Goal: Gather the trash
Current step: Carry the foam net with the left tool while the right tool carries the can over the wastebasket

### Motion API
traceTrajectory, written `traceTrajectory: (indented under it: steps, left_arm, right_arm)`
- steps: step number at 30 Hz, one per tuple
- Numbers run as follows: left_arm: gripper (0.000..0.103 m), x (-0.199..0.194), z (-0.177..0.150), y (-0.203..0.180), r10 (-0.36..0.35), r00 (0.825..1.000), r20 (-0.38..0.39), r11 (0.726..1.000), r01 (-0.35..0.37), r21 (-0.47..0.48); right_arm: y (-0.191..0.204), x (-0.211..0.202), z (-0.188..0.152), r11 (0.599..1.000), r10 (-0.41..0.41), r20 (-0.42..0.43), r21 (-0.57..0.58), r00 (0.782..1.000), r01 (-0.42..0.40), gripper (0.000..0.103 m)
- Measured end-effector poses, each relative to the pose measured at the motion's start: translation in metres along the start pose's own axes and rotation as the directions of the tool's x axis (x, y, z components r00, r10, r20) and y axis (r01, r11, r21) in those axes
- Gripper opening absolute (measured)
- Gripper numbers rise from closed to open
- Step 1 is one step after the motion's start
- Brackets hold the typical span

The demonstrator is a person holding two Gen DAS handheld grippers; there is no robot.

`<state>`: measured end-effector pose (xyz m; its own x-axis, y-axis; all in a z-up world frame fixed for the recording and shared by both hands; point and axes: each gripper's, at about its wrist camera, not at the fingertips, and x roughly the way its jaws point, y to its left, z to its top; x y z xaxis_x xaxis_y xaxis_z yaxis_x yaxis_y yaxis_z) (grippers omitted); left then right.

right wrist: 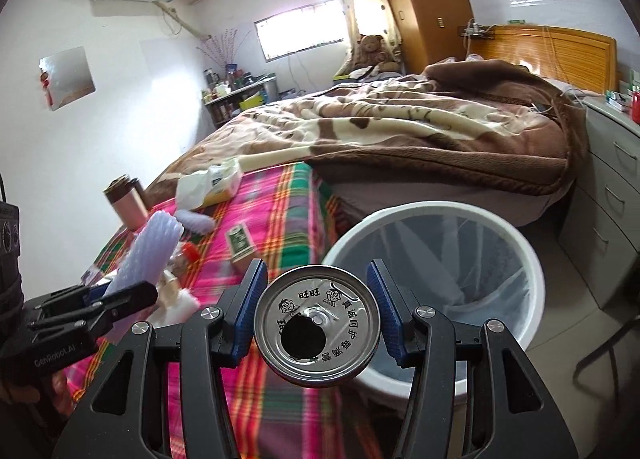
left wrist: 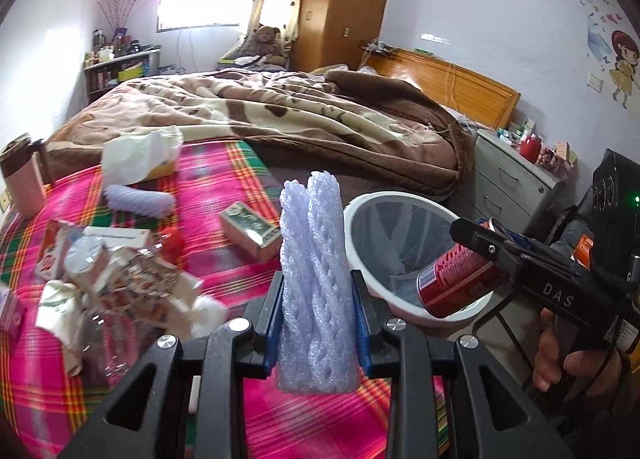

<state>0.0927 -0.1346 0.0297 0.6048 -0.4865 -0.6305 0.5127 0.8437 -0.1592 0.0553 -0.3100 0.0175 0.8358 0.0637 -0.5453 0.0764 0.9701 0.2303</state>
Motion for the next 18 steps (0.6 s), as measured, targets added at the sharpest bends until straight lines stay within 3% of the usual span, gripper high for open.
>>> traceTrajectory:
  steps: [18]
  left_arm:
    - [0.031, 0.084, 0.020, -0.088, -0.114, 0.987, -0.110, 0.990, 0.122, 0.075]
  right_arm:
    - [-0.067, 0.026, 0.008, 0.988, -0.136, -0.072, 0.060, 0.988, 0.140, 0.053]
